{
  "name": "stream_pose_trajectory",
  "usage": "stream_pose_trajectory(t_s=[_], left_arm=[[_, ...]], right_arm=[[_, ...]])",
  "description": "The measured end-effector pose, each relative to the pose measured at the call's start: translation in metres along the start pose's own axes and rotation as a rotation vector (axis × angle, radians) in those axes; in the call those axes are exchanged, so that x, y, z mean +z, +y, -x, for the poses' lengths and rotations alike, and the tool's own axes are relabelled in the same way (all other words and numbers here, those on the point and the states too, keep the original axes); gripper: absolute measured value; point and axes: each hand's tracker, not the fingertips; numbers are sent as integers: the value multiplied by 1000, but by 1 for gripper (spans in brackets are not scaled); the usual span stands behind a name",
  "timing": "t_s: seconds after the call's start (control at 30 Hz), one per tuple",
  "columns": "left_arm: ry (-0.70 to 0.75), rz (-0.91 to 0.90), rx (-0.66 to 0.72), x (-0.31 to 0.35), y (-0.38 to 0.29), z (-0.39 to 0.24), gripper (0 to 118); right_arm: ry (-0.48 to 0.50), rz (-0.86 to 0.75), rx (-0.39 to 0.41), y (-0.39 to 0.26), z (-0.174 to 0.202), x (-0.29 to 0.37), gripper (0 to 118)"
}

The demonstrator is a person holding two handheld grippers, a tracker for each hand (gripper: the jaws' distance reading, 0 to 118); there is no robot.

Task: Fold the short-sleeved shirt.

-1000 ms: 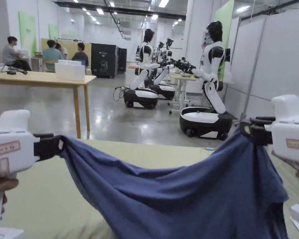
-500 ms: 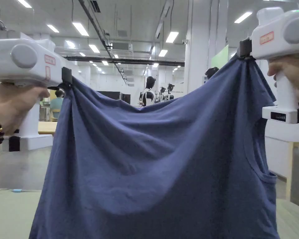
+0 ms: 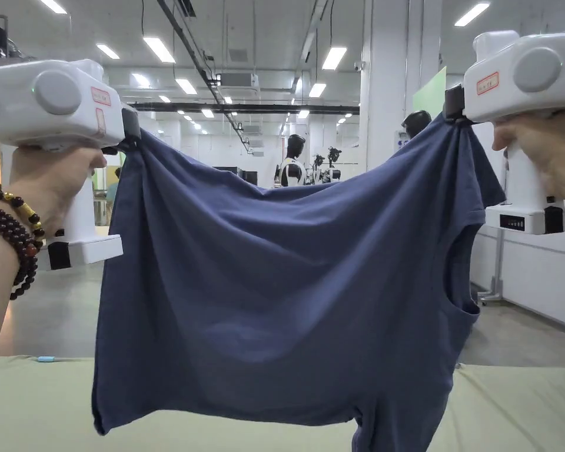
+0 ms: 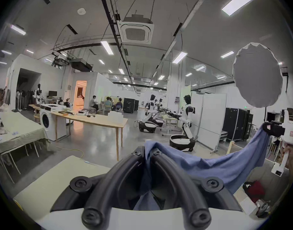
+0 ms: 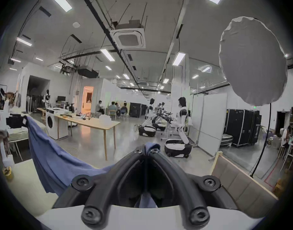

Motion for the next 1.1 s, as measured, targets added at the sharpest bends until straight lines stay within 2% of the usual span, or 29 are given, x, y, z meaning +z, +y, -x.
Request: stream_pose_trajectory(t_s=[0.17,0.23,0.3,0.37,0.47,0.6,0.8,0.9,0.97,1.03,1.1], left_arm=[[54,31,4,-14,-41,17,3],[-16,33,-4,-16,-59,20,3],[-6,48,-22,-21,-75,18,3],[-4,67,-38,-24,-94,16,3],[-45,121,26,-30,-133,19,3],[-47,180,21,-37,-188,20,3],[-70,232,46,-19,-215,22,3],[-105,212,39,19,-219,25,3],[-123,206,37,50,-229,30,3],[-167,201,52,84,-246,41,3],[-204,241,71,123,-266,51,3]], right_arm=[[-37,16,-55,-31,-24,-8,2],[-14,33,-59,-44,-34,-11,2],[-23,48,-40,-58,-38,-14,2],[-22,70,-60,-76,-42,-16,2],[-6,119,-104,-118,-45,-20,2],[-17,242,-64,-174,-44,-26,2],[25,252,-89,-204,-49,1,2],[47,229,-49,-206,-50,45,2],[97,238,-40,-211,-52,80,2],[86,269,52,-225,-46,121,2],[98,298,105,-245,-42,163,2]])
